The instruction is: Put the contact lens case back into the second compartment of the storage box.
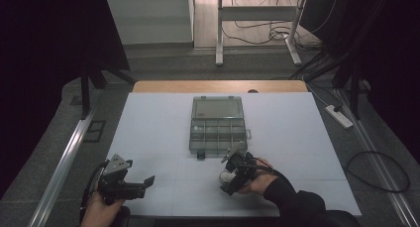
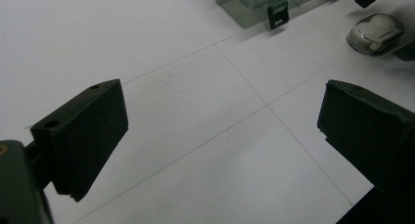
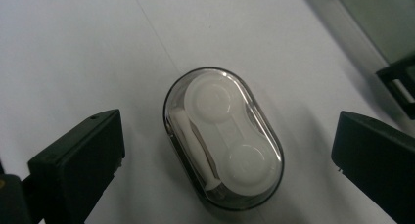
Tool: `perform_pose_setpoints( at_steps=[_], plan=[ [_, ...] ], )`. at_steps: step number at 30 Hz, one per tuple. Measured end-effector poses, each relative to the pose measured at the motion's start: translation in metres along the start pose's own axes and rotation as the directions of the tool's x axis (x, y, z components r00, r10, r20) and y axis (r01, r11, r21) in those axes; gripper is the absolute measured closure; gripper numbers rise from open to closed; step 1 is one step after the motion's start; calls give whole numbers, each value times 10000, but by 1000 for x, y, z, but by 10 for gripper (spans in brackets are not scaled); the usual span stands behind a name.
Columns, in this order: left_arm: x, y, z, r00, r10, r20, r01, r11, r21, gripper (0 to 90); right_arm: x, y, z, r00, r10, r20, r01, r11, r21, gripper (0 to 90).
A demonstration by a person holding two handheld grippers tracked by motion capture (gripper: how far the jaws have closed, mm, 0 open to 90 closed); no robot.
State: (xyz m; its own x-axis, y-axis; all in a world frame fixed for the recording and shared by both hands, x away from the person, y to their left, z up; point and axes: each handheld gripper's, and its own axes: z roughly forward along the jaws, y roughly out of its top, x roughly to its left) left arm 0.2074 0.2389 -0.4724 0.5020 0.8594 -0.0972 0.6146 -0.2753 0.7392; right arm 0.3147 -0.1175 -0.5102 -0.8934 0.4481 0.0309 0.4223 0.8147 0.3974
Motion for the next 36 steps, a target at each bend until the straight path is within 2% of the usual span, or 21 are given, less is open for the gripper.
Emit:
perform_pose_setpoints(
  at_steps=[3,8,12,14,17,20,29,36],
  plan=[
    [0,0,0,10000,11,-7,-11,10000,5,46,-1,0,2,9998,-197,89,196,9997,142,11],
    [0,0,0,10000,22,-17,-22,10000,9,46,-1,-1,5,9972,-695,263,689,9974,210,89],
    [0,0,0,10000,46,-21,-46,10000,23,47,-4,0,2,9973,-695,255,694,9976,30,193],
    [0,0,0,10000,44,-21,-44,10000,26,47,-4,0,1,9975,-669,236,670,9978,-20,212],
    [0,0,1,10000,43,-17,-43,10000,24,48,-2,0,-1,9973,-712,191,713,9974,-89,334],
    [0,0,1,10000,49,-15,-49,10000,25,48,-2,0,-3,9973,-717,160,718,9974,-100,414],
    [0,1,1,10000,58,-16,-58,10000,31,49,-3,1,-5,9980,-597,205,596,9982,63,481],
    [0,1,1,10000,66,-13,-66,10000,26,49,-2,2,-5,9990,-362,246,360,9993,99,489]
  ],
)
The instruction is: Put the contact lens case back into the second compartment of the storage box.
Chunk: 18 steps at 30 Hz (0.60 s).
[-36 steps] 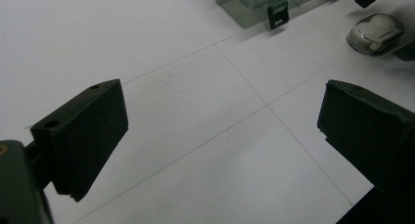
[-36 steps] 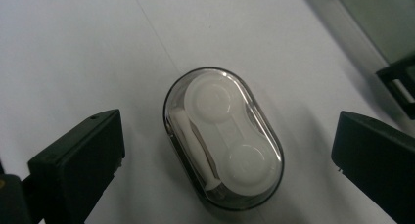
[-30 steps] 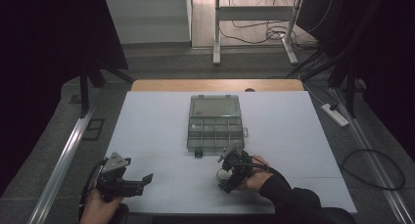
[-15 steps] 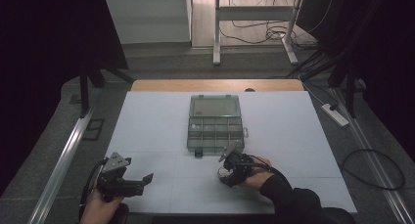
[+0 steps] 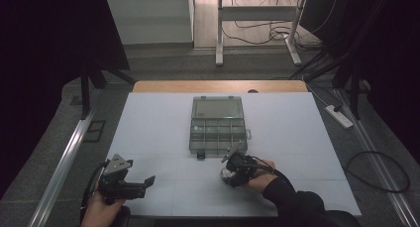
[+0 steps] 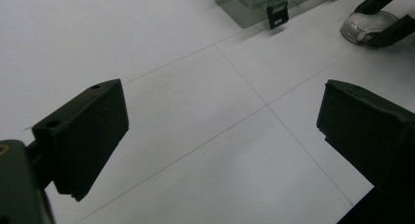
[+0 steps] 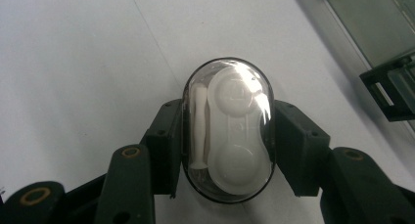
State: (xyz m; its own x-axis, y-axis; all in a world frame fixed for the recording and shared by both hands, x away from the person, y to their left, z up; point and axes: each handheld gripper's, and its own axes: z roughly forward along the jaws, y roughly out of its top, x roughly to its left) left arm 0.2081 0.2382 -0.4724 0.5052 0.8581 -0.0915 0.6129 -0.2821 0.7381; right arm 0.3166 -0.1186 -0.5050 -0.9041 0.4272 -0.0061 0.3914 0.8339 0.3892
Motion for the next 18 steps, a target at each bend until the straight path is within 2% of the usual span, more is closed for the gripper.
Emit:
perform_pose_setpoints(
  at_steps=[3,9,15,18],
  plan=[
    [0,0,0,10000,-3,2,3,10000,-4,50,0,0,0,10000,61,20,-61,10000,-58,489],
    [0,0,0,10000,-5,5,5,10000,3,50,-2,1,-6,9989,455,-75,-458,9973,-570,489],
    [0,0,0,10000,10,1,-10,10000,11,50,-6,2,-15,9945,966,-416,-1009,9877,-1193,489],
    [0,1,1,10000,13,-5,-13,10000,27,50,-7,3,-19,9927,1125,-431,-1177,9817,-1494,489]
  ],
)
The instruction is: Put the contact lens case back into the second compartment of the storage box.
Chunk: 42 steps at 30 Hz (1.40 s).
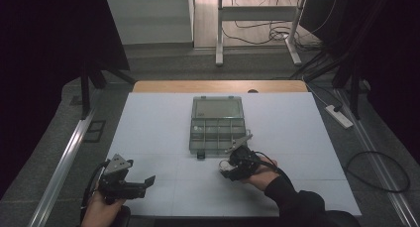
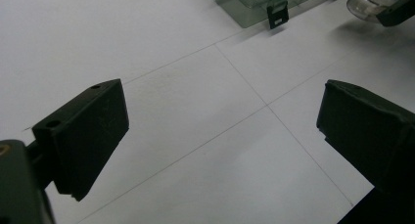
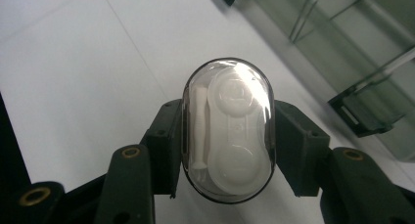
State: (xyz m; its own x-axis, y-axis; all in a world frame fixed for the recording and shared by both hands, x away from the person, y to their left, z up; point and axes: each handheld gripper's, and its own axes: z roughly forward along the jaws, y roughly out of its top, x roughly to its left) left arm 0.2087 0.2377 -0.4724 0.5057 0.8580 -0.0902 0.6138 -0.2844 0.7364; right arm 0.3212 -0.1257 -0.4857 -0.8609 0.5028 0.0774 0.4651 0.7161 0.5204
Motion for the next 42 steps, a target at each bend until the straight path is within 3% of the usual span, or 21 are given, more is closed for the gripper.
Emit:
perform_pose_setpoints(
  at_steps=[14,32,42],
  plan=[
    [0,1,1,10000,-1,18,1,10000,17,50,-8,7,-12,9963,840,188,-817,9916,-1000,489],
    [0,1,1,10000,-18,34,18,10000,12,51,-22,23,-12,9808,1918,358,-1812,9634,-1974,489],
    [0,1,1,10000,-25,46,25,10000,1,51,-29,34,-4,9712,2330,506,-2164,9505,-2231,489]
  ],
)
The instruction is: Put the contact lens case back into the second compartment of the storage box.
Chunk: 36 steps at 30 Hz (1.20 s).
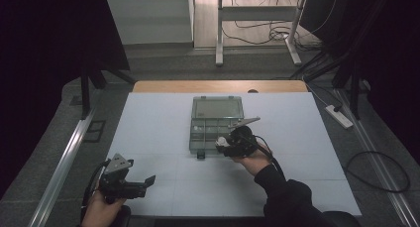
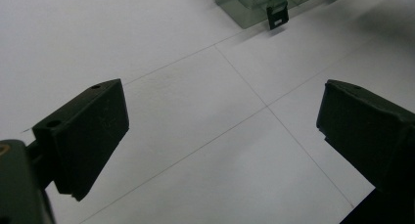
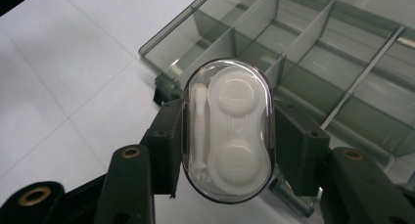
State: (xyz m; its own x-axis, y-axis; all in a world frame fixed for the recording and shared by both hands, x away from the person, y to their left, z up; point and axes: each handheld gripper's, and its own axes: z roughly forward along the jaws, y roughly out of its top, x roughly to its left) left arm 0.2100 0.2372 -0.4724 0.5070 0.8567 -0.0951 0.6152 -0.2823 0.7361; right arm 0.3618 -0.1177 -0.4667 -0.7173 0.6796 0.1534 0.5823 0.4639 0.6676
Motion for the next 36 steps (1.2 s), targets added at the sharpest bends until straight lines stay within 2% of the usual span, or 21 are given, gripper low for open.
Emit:
perform_pose_setpoints(
  at_steps=[3,4,13,19,20,24,30,34,36],
  plan=[
    [0,0,0,10000,-1,-5,1,10000,-2,51,0,3,3,9998,167,48,-166,9998,-60,489],
    [0,0,0,10000,-3,-1,3,10000,-3,51,-1,6,6,9992,365,132,-363,9992,-156,489],
    [0,0,0,10000,32,2,-32,10000,-9,51,-3,20,20,9953,794,557,-777,9965,-313,489],
    [0,0,0,10000,37,6,-37,10000,-7,51,-5,26,27,9919,1120,600,-1097,9932,-400,489],
    [0,0,0,10000,51,6,-51,10000,-1,51,-6,28,31,9898,1287,614,-1260,9910,-454,489],
    [0,0,0,10000,47,9,-47,10000,3,51,-6,31,36,9867,1480,670,-1449,9882,-493,489],
    [0,0,0,10000,57,19,-57,10000,0,51,-10,38,46,9756,2024,848,-1973,9782,-652,489],
    [0,0,0,10000,59,22,-59,10000,1,51,-12,41,49,9720,2167,912,-2107,9750,-712,489],
    [0,0,0,10000,62,23,-62,10000,4,51,-13,43,53,9673,2328,1010,-2263,9714,-724,489]
  ],
)
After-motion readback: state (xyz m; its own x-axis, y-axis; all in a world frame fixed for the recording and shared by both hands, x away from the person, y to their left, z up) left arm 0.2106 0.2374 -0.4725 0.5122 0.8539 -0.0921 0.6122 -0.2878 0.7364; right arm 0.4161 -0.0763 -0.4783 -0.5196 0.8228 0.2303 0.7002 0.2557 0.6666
